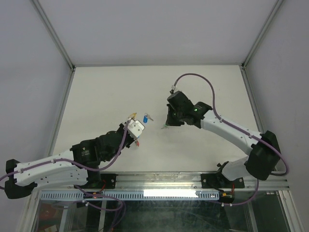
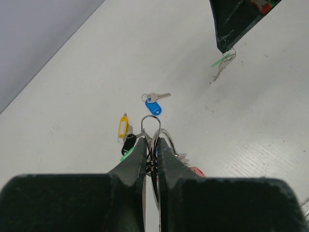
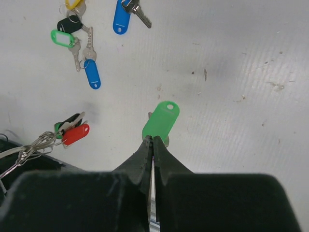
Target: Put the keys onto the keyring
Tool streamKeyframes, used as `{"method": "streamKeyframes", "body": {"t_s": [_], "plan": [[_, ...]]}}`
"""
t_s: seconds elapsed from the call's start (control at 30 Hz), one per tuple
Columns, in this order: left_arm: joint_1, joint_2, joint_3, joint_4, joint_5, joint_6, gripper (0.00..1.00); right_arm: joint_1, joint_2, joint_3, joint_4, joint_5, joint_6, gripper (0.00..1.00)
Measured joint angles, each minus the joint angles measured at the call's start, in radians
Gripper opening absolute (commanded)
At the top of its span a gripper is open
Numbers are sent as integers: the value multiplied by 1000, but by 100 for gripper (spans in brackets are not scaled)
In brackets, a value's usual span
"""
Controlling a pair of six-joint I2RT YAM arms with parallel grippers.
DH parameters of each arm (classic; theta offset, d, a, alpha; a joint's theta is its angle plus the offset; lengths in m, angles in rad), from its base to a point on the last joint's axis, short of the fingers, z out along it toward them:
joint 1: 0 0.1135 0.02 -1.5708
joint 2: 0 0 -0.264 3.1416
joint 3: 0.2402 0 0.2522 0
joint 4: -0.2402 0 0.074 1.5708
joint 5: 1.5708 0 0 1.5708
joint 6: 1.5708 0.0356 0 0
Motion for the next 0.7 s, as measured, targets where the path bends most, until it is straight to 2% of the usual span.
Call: {"method": "streamKeyframes", "body": {"t_s": [0.3,0.7], "plan": [[0,64,50,58,102,122,0,-49,-236,-49,4,-56,-58,0],[-3,162,132,204,299,306,0,-69,-399,-12,-67,-36,-51,0]]}}
